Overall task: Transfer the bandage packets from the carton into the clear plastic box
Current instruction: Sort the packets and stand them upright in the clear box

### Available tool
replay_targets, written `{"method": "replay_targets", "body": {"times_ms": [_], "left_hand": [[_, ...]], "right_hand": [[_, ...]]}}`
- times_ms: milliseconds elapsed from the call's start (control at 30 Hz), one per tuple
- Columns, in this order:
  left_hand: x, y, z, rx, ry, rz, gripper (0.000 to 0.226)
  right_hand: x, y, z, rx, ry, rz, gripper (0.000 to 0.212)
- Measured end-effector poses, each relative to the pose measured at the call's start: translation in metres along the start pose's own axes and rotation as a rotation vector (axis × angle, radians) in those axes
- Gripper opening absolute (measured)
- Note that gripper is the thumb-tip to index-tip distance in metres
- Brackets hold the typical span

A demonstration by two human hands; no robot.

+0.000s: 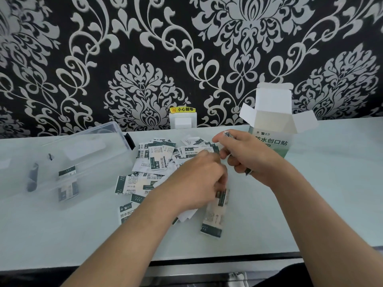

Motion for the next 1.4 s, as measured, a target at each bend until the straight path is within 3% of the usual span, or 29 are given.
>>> {"method": "replay_targets", "body": {"times_ms": [67, 133, 200, 267, 333, 367, 467, 500, 567, 767, 933, 1100, 1300, 1400], "left_hand": [[0.023, -0.005, 0.023, 0.155, -0.219, -0.122, 0.012], [0.041, -0.015, 0.047, 0.303, -0.402, -0.277, 0.022], [0.048, -0.020, 0.060, 0.371, -0.485, -0.395, 0.023], [0.049, -0.023, 0.068, 0.416, -0.502, -0.443, 0.019], [0.046, -0.024, 0.076, 0.466, -0.422, -0.372, 0.006], [0.041, -0.024, 0.077, 0.468, -0.305, -0.286, 0.012], [0.010, -0.021, 0.066, 0.355, 0.094, 0.046, 0.062], [0.005, -0.021, 0.062, 0.327, 0.160, 0.079, 0.070], [0.004, -0.018, 0.058, 0.304, 0.193, 0.045, 0.065], [0.015, -0.019, 0.071, 0.400, -0.045, -0.112, 0.034], [0.024, -0.028, 0.093, 0.556, -0.386, -0.239, 0.023], [0.035, -0.042, 0.111, 0.633, -0.786, -0.424, 0.024], [0.023, -0.050, 0.114, 0.716, -1.273, -0.604, 0.022], [0.015, -0.048, 0.102, 0.719, -1.421, -0.609, 0.023]], "right_hand": [[-0.008, -0.003, -0.001, -0.031, 0.086, 0.111, 0.043], [-0.032, -0.012, -0.003, -0.069, 0.162, 0.331, 0.050], [-0.051, -0.022, -0.001, -0.068, 0.172, 0.464, 0.029], [-0.051, -0.019, 0.003, -0.037, 0.180, 0.405, 0.013], [-0.040, -0.009, 0.002, -0.037, 0.231, 0.286, 0.022], [-0.035, -0.005, 0.000, -0.060, 0.272, 0.232, 0.025], [-0.027, -0.001, -0.011, -0.125, 0.293, 0.140, 0.033], [-0.024, 0.000, -0.012, -0.122, 0.247, 0.114, 0.036], [-0.020, 0.001, -0.011, -0.090, 0.123, 0.062, 0.039], [-0.015, 0.001, 0.002, 0.065, -0.237, 0.023, 0.021], [-0.014, 0.001, 0.004, 0.103, -0.298, 0.034, 0.024], [-0.011, 0.003, 0.003, 0.089, -0.044, 0.021, 0.017], [-0.050, 0.002, 0.000, -0.063, 0.631, 0.179, 0.014], [-0.068, 0.000, 0.009, -0.033, 0.815, 0.215, 0.015]]}}
Point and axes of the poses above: each hand's wrist, its own y-axis towards the middle knuckle, its own x-axis out of the back of the hand, z = x × y, the point moved 10 cm from there along y, towards the middle knuckle, and after that the axes turned 14 degrees about y, right-handed, at the moved point
